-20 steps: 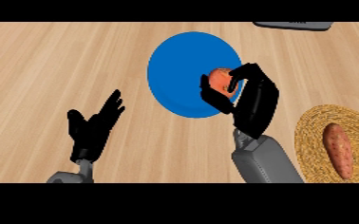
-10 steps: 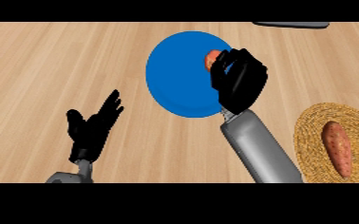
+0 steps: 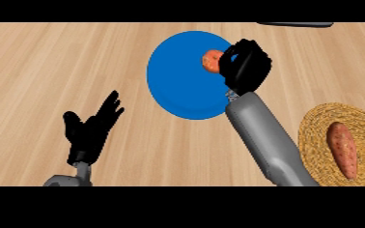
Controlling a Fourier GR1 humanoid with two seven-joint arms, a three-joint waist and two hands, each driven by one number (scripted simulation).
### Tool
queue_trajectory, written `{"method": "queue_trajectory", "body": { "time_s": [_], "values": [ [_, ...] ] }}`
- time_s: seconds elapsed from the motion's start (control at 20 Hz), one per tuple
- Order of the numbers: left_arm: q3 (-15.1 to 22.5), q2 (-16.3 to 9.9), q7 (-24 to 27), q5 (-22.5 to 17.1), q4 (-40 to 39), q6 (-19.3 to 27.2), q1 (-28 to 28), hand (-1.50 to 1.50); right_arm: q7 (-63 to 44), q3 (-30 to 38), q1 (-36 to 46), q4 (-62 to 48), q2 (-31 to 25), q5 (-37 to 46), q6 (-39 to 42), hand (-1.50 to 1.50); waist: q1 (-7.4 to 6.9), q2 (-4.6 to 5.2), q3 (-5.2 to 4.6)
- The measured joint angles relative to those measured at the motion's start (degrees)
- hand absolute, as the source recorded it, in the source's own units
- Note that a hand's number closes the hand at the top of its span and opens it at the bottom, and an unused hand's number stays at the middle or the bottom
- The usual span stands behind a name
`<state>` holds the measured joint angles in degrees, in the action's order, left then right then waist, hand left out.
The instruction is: Pick the squash from the placemat and place it in the plate
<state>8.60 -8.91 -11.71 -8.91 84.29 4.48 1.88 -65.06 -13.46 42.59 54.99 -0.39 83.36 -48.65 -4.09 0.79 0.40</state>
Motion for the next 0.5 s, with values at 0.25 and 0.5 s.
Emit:
{"method": "queue_trajectory", "body": {
  "time_s": [0.25, 0.5],
  "values": [
    [-0.07, 0.08, -1.05, -0.11, -0.03, -0.2, 0.87, 0.0, 1.94, 1.48, 2.67, -9.14, 0.18, -12.51, -0.81, -1.5, -0.3, 0.26, 0.05],
    [-0.09, 0.57, -0.71, 0.35, -0.21, 0.14, 0.87, 0.0, 10.07, 1.8, 5.76, -15.32, 0.18, -24.62, -6.44, -1.5, -0.33, 0.27, 0.06]
  ]
}}
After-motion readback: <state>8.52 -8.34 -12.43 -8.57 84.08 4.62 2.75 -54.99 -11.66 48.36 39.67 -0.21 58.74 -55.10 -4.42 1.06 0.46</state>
